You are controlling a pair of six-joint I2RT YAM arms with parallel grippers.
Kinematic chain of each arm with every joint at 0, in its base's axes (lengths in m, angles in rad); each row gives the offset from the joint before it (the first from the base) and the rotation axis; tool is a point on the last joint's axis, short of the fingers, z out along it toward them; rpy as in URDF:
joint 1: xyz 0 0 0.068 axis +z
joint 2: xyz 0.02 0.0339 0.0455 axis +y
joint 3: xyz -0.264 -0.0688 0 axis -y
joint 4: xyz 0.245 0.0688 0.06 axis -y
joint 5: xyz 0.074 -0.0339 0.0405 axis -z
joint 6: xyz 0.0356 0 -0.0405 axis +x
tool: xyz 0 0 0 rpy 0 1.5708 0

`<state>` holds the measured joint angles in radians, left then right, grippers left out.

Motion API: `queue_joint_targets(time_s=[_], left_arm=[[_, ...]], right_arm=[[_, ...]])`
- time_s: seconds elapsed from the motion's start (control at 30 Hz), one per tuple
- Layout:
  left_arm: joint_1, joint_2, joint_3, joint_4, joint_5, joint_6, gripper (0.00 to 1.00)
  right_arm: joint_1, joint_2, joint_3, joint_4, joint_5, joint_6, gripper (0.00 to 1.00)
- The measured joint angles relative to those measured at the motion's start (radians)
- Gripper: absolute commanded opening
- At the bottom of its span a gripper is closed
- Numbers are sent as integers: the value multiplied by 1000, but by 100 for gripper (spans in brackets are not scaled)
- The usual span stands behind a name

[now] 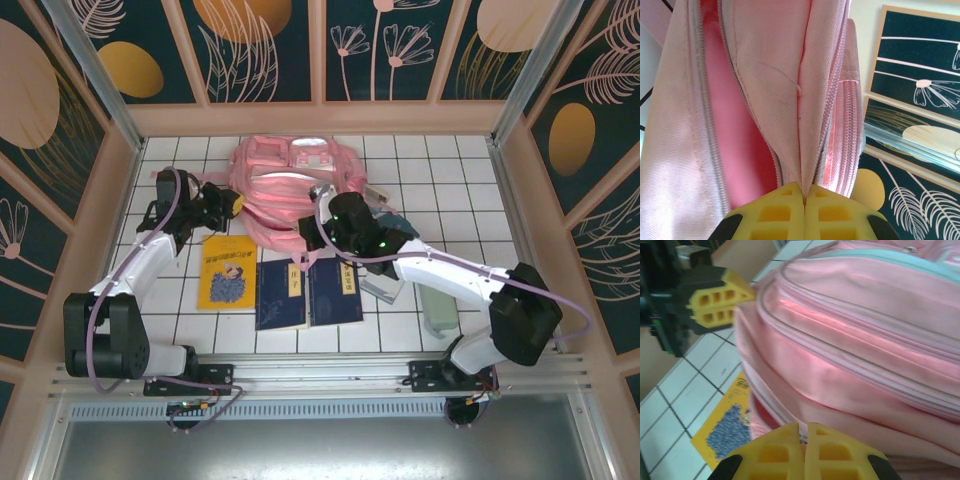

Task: Pack the student bag
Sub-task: Open the student bag at the top-center of the table.

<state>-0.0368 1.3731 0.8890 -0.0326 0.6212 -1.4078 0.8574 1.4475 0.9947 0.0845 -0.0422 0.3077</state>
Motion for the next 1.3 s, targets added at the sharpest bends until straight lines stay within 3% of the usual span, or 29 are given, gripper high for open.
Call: queue_joint_targets(time_s=[0.3, 0.6, 0.77, 1.03, 1.3], left_arm=[[78, -13, 1, 0, 24, 0, 0], [115, -13, 8, 0, 54, 0, 0], [121, -10, 23, 0, 72, 0, 0], [136, 14, 37, 4, 83, 0, 0], [137, 43, 60, 42, 98, -3, 0]], right_arm=[[-154, -87, -102, 33, -45, -3, 0], [-313, -64, -167, 142, -128, 24, 0], [-415, 51, -159, 257, -213, 65, 0], [-518, 365, 13, 375, -346, 154, 4], [-544, 505, 185, 381, -405, 222, 13]])
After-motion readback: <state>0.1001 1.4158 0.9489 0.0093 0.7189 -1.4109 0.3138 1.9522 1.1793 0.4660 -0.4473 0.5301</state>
